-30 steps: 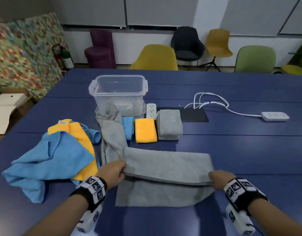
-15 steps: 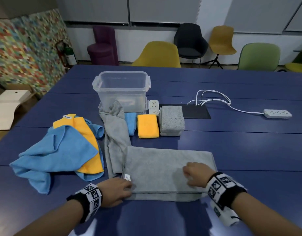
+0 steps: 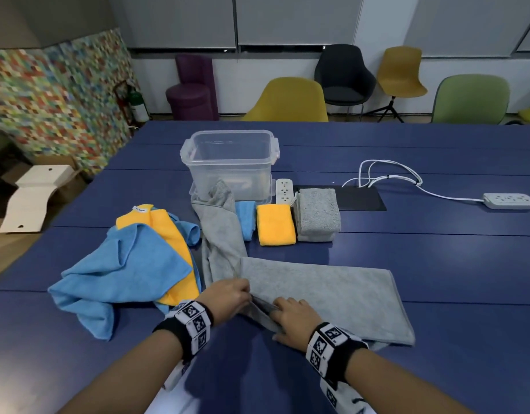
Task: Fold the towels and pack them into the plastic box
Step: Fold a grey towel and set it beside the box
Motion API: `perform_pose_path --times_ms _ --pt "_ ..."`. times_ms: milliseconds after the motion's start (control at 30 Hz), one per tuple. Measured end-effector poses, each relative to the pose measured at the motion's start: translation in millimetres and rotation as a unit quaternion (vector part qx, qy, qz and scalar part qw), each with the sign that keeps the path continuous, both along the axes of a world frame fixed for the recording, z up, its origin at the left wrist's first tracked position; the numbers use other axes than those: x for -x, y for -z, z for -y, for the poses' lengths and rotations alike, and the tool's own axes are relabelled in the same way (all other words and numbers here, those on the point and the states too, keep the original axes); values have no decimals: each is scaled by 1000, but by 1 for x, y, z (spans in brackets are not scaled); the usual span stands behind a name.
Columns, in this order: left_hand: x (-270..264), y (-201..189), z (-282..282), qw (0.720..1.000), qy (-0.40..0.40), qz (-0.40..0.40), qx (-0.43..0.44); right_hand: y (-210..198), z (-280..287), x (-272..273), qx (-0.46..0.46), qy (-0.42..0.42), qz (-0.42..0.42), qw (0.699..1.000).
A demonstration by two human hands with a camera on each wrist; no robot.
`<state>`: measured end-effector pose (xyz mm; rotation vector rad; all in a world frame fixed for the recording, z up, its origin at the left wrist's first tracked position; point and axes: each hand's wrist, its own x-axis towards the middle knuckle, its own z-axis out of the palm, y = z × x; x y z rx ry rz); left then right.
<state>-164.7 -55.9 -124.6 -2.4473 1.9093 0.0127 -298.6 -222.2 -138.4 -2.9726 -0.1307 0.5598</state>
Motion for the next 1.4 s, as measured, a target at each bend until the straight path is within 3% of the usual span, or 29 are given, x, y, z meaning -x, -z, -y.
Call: perform_pose_path --times_ms 133,300,367,533,833,1033,1200,1400 --pt "-18 -14 4 999 -24 26 4 -4 21 5 36 21 6 999" --pt "-39 -13 7 994 -101 32 -6 -30 81 26 62 59 -63 994" --pt "-36 -18 15 986 -162 -15 -29 -38 102 34 56 87 -96 990" --pt "-30 -22 32 957 -272 -3 -96 -45 137 46 16 148 -131 980" --pt "-28 -23 30 940 -314 22 -135 -44 176 58 -113 227 -110 961" --pt "-29 -15 23 935 -323 3 -145 -40 183 54 -35 216 -98 971" --pt "-34 -11 17 934 -329 -14 -138 -42 195 61 -156 255 -19 954" --pt "-29 -11 22 931 -332 9 -152 -32 187 52 -67 218 25 973"
